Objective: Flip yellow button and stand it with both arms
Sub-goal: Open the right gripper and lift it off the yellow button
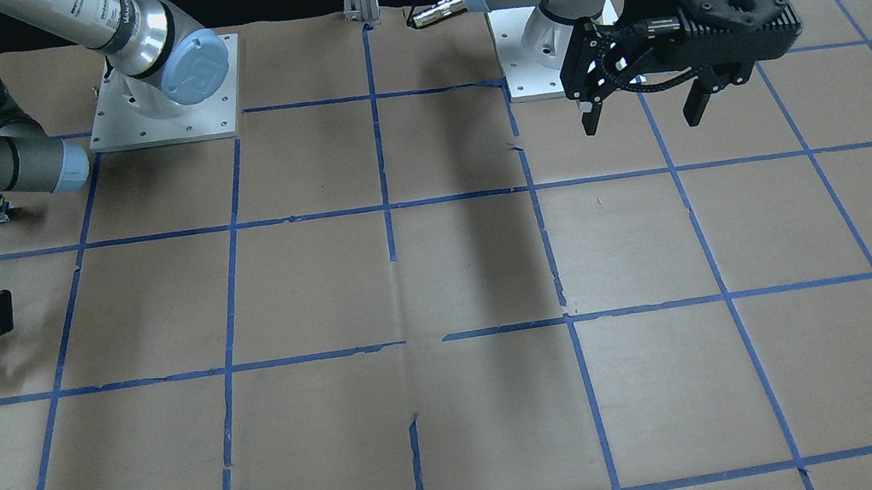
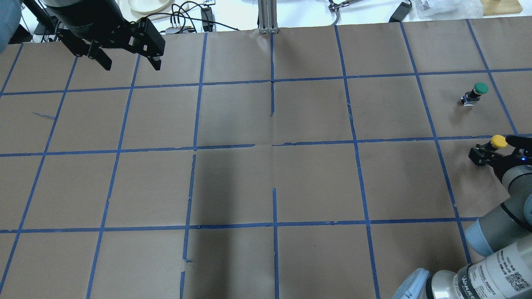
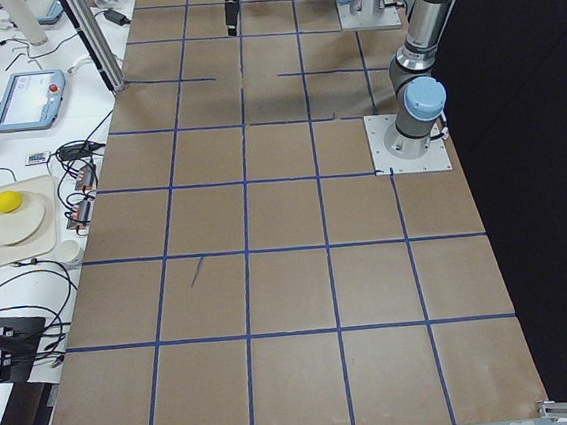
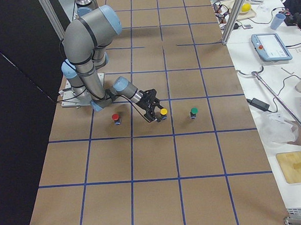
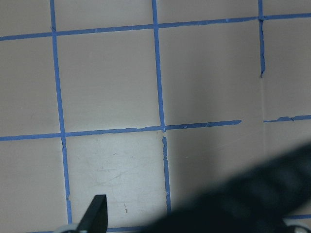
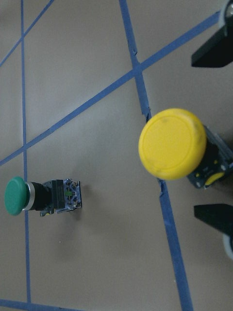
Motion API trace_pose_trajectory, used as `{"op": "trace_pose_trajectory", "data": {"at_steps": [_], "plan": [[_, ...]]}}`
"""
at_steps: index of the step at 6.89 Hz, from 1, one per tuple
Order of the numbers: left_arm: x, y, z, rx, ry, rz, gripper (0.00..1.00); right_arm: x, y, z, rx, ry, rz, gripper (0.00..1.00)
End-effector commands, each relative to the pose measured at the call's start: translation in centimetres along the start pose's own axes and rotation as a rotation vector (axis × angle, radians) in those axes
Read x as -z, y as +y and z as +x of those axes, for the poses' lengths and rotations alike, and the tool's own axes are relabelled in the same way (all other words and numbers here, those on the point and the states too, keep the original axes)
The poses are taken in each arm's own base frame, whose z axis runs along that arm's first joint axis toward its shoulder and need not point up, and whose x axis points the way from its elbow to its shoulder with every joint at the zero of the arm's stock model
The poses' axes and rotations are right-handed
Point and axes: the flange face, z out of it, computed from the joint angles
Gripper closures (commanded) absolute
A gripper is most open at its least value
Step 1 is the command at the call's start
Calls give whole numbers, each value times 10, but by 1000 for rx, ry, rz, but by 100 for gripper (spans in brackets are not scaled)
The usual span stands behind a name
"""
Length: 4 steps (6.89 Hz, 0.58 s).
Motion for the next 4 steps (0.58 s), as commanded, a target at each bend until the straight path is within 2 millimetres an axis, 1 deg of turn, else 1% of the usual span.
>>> {"op": "trace_pose_trajectory", "data": {"at_steps": [1,2,3,4], "plan": [[0,0,0,0,0,0,0,1,-8,-2,4,-2,-11,0],[0,0,0,0,0,0,0,7,-25,1,-1,-18,-40,0],[0,0,0,0,0,0,0,21,-41,4,-5,-11,-70,0],[0,0,0,0,0,0,0,34,-52,5,-18,-29,-107,0]]}}
